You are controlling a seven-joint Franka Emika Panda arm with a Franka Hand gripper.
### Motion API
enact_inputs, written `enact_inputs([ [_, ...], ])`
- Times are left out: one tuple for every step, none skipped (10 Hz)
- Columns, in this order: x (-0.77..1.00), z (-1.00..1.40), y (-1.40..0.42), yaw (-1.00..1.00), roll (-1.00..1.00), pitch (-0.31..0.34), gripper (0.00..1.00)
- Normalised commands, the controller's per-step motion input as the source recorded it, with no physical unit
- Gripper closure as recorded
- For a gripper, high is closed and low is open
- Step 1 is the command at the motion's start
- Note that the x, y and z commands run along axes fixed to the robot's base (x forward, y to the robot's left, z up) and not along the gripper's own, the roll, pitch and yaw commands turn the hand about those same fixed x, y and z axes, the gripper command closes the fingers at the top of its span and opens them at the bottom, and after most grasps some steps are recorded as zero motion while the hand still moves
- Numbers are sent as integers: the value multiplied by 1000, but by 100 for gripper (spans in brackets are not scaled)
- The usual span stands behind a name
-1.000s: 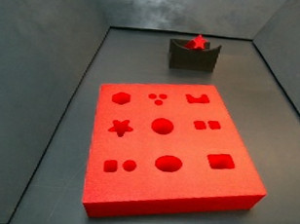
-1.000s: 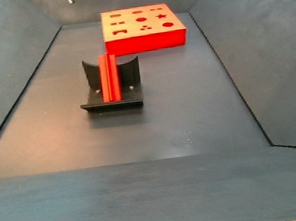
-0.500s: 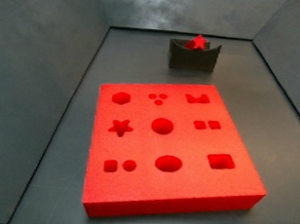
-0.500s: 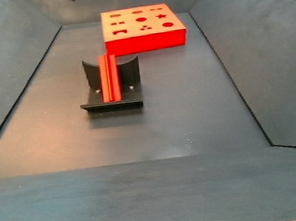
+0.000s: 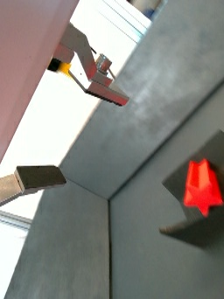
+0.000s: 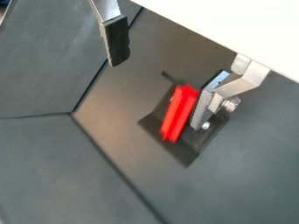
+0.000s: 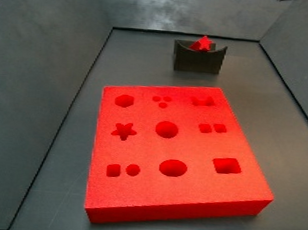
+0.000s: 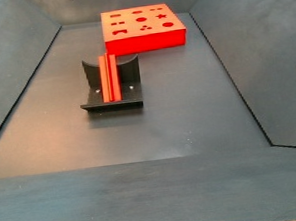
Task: Pick up the star object. Move up. Place the star object on the fixture. Regrasp the star object. Move to above the board. Insert the star object.
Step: Regrasp the star object.
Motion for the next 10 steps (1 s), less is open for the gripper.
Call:
enact_inputs([
  [93,-20,-40,140,862,145,0],
  [95,-18,-44,159,615,122,0],
  [95,-21,-46,169,428,104,0],
  [87,-8,-26,174,249,76,0],
  [81,-5,-26,173,203,54,0],
  [30,-1000,74,109,189,111,0],
  [36,-1000,73,109,184,88,0],
  [45,-1000,64,122,160,60,0],
  [55,-1000,59,127,128,37,0],
  [66,-1000,57,126,101,15,0],
])
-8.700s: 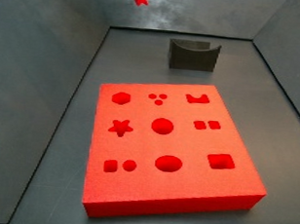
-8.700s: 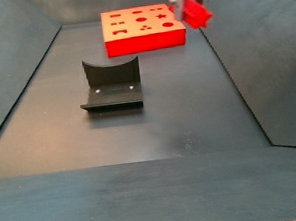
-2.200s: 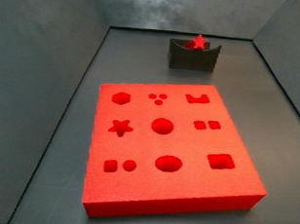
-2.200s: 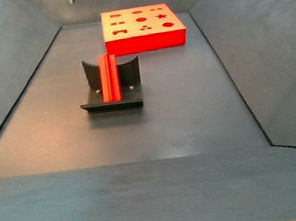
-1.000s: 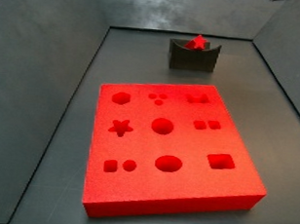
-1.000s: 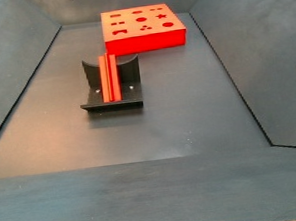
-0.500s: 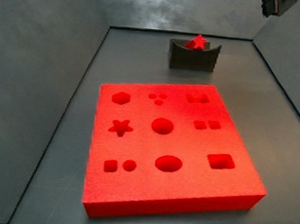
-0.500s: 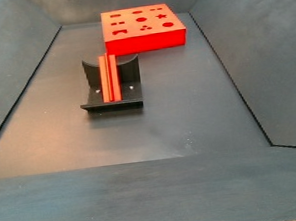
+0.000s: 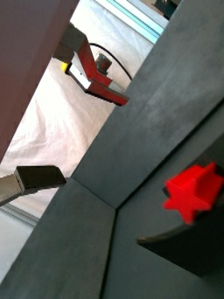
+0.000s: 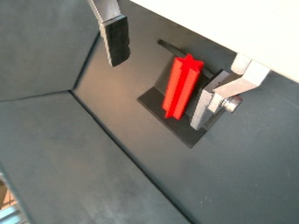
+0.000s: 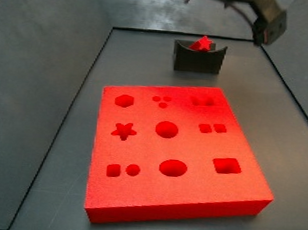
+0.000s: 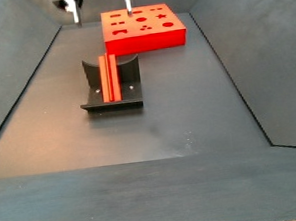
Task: Pick up the star object. Move up. Place the star object on the fixture. Regrasp the star object. Move to above the board. Insert the star object.
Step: Regrasp the star object.
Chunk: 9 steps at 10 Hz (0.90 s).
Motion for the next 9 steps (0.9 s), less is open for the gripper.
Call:
enact_inputs([
  [72,-1000,54,122,90,-1,0],
  [84,-1000,46,106,73,-44,0],
  [93,-1000,40,94,68,-67,0],
  [98,-1000,36,74,66,-79,0],
  [107,-1000,34,49,59,-96,0],
  [109,-996,31,36,56,-99,0],
  [88,-795,21,8,55,-91,0],
  [78,-647,11,-7,57,-83,0],
  [69,-505,8,-20,60,-70,0],
])
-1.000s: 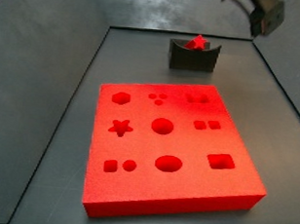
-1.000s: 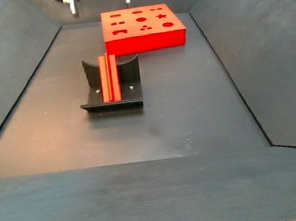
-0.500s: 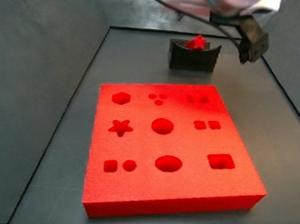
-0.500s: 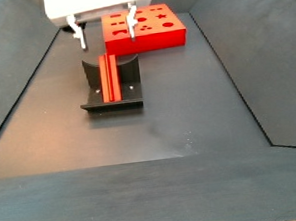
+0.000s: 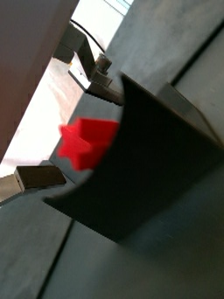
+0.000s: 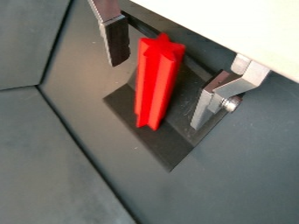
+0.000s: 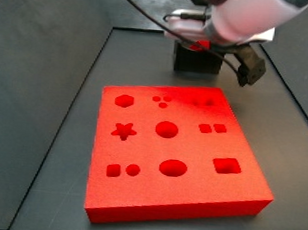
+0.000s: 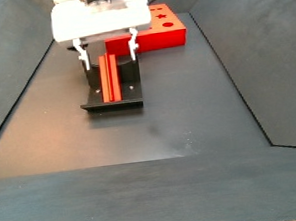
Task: Pick up the star object. Move up. Place the star object on the fixture. Regrasp the star object. Move to above the board. Insert the star object.
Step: Regrasp the star object, then move to above the board.
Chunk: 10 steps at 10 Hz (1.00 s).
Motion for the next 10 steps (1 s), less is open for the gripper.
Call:
enact_inputs([
  [67,-359,7,-25,62,-57,0],
  [34,-178,0,-22,48,-27,0],
  [19,-167,-2,-25,45,-30,0],
  [20,-167,-1,-25,45,-29,0],
  [20,-167,-1,-25,45,-30,0],
  [20,-167,-1,-25,45,-29,0],
  [0,0,0,0,0,0,100],
  [363,1000,190,288,22,347,100],
  [363,1000,188,288,14,345,100],
  [350,1000,171,313,-5,297,100],
])
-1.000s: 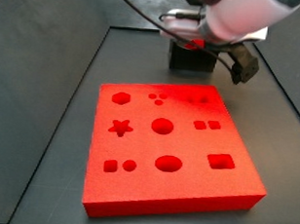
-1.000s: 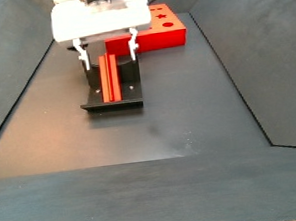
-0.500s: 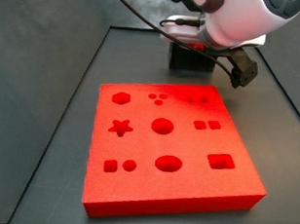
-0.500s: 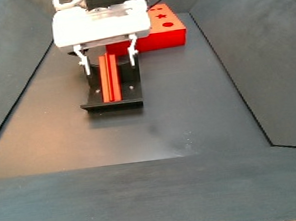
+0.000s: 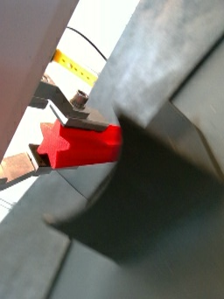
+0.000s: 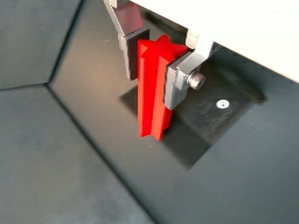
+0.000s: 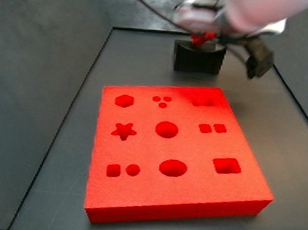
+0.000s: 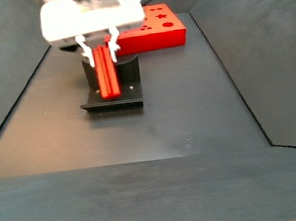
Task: Pick up the star object. Move up. Place the star object on the fixture. Regrasp the star object. Move to above the board. Insert the star object.
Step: Move to above the board.
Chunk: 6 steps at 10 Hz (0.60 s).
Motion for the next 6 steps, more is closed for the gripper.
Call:
enact_inputs([
  [341,1000,159,334,3,215,100],
  [332,1000,151,339,4,133,100],
  [322,1000,140,315,1,45,100],
  [313,1000,130,280,2,-7,100],
  [301,1000,119,230,5,-43,100],
  [283,1000,106,161,5,-67,100],
])
